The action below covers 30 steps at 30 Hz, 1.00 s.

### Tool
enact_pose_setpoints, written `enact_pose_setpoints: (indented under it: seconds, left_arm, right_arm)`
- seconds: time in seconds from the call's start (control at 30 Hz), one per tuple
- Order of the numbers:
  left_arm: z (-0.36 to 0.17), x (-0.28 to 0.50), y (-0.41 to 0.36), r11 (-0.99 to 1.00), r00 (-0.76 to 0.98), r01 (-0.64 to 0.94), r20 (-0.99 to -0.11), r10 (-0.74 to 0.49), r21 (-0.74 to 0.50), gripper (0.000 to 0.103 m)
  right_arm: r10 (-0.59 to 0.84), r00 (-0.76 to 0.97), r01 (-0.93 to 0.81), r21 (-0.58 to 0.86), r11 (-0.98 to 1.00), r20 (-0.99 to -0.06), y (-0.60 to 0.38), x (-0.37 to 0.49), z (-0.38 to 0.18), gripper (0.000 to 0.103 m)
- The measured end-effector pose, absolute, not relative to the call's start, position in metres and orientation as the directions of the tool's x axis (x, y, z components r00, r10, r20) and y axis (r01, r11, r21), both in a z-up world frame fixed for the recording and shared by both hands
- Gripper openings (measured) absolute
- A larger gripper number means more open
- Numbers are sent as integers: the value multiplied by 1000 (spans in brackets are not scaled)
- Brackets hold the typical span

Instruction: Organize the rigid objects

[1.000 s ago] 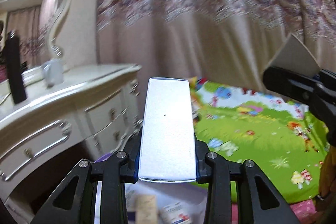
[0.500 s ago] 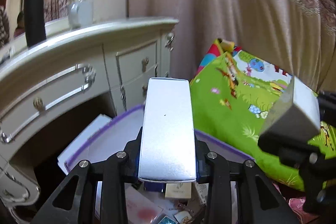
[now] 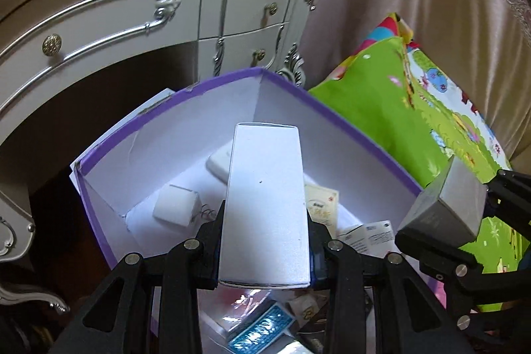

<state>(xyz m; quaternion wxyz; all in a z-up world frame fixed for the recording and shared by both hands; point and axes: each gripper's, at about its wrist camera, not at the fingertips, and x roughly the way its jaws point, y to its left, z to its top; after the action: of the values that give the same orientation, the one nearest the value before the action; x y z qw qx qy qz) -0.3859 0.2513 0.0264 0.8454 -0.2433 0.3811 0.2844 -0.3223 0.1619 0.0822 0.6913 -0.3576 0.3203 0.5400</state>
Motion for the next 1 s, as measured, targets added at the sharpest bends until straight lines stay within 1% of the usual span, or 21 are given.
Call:
enact_pose_setpoints:
  seconds: [0.2,0.4,0.43,0.5,0.53,0.57,0.63,0.73,0.83,0.87,0.93,1.0]
  left_arm:
    - [17,-386,251,713,520,-679,-799,301,-173,37]
    - [18,-386,254,697,507,-698,-800,321,-163,38]
    - [20,-387,255,693,507,-702,-797,327,-162,40]
    - [23,-389,257,685,512,-710,-789,340,-165,57]
    - [25,-389,259,680,516,-714,-783,347,-169,77]
    - [28,-392,260,669,523,-723,-771,363,-175,93]
    - [34,-397,260,658,539,-730,-747,389,-184,103]
    - [41,-396,260,666,516,-733,-751,411,-139,103]
    - [45,-396,264,672,525,-723,-760,384,-161,103]
    - [50,-398,264,668,531,-726,-749,396,-161,103]
    - [59,-400,262,666,523,-736,-726,446,-121,103]
    - [74,-403,255,650,487,-760,-687,539,-29,103]
  right_arm:
    - [476,216,-975,-165,147,-852,171,-326,70,44]
    - [474,175,-983,-129,128,-863,174,-329,63,44]
    - [476,175,-983,-127,131,-862,174,-329,63,46]
    - [474,180,-982,-125,145,-862,175,-328,62,55]
    - [474,180,-981,-120,154,-862,175,-327,62,65]
    - [475,183,-980,-120,159,-861,175,-326,62,74]
    - [481,198,-977,-131,169,-854,173,-326,64,81]
    - [484,210,-974,-139,178,-850,171,-326,66,85]
    - [485,215,-973,-141,185,-848,170,-325,68,86]
    - [485,217,-972,-142,186,-847,169,-324,68,86]
    - [486,218,-971,-139,193,-846,168,-323,69,86]
    - [488,219,-970,-136,200,-845,166,-322,70,86]
